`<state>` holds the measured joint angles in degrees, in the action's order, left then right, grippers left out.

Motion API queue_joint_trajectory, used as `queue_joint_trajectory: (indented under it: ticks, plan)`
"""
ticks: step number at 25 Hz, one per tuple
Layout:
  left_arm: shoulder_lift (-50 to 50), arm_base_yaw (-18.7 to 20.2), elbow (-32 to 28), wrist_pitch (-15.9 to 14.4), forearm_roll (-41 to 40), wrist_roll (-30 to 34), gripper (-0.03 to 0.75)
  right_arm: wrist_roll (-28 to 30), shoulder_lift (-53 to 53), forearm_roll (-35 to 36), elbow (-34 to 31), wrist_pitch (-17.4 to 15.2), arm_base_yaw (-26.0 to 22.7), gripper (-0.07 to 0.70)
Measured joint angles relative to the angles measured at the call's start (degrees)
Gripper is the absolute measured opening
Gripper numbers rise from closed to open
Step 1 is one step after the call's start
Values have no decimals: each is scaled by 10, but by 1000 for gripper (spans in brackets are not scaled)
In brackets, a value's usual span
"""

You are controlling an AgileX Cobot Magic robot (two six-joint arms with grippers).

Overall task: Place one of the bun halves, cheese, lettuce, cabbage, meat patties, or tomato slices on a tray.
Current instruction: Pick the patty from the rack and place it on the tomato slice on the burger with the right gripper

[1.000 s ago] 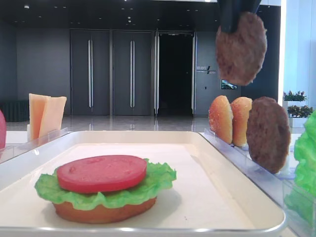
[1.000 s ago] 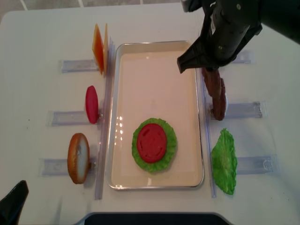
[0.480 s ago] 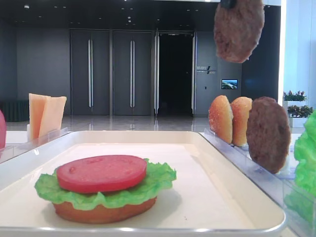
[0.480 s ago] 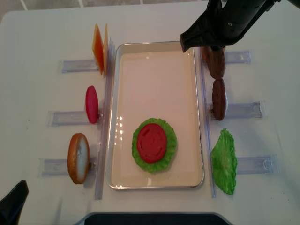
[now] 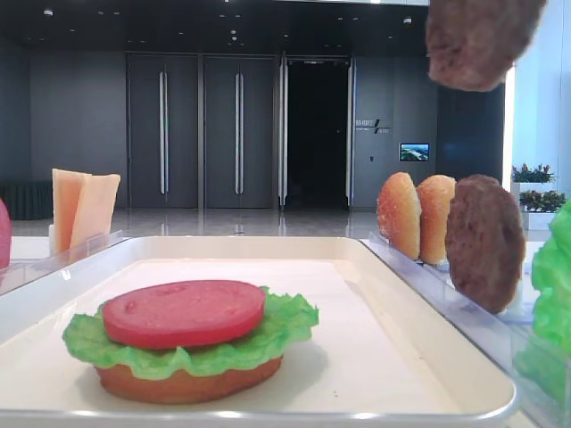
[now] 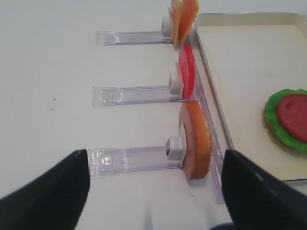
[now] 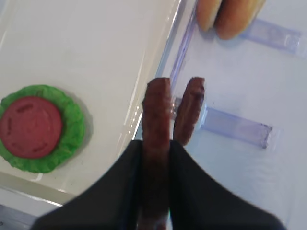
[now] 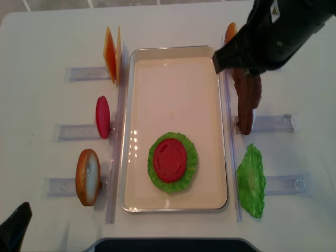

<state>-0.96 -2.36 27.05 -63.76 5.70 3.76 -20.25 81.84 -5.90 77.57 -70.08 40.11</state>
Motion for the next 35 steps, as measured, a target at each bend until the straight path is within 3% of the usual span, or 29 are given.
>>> queue_joint_trajectory:
  ticks: [9, 20, 22, 26, 32, 35]
  plan:
    - [0, 0, 0, 0, 0, 0, 660, -31, -159, 18, -136, -2, 0, 137]
    - [0, 0, 0, 0, 0, 0, 660, -37, -190, 67, -162, 7, 0, 137]
    - [0, 0, 0, 0, 0, 0, 660, -31, -184, 97, -164, 37, 0, 137]
    - [0, 0, 0, 0, 0, 0, 660, 10, -155, 190, -169, 130, 0, 137]
    - [0, 0, 0, 0, 0, 0, 660, 159, -99, 439, -205, 258, 0, 137]
    - [0, 0, 0, 0, 0, 0, 660, 234, -81, 536, -229, 287, 0, 137]
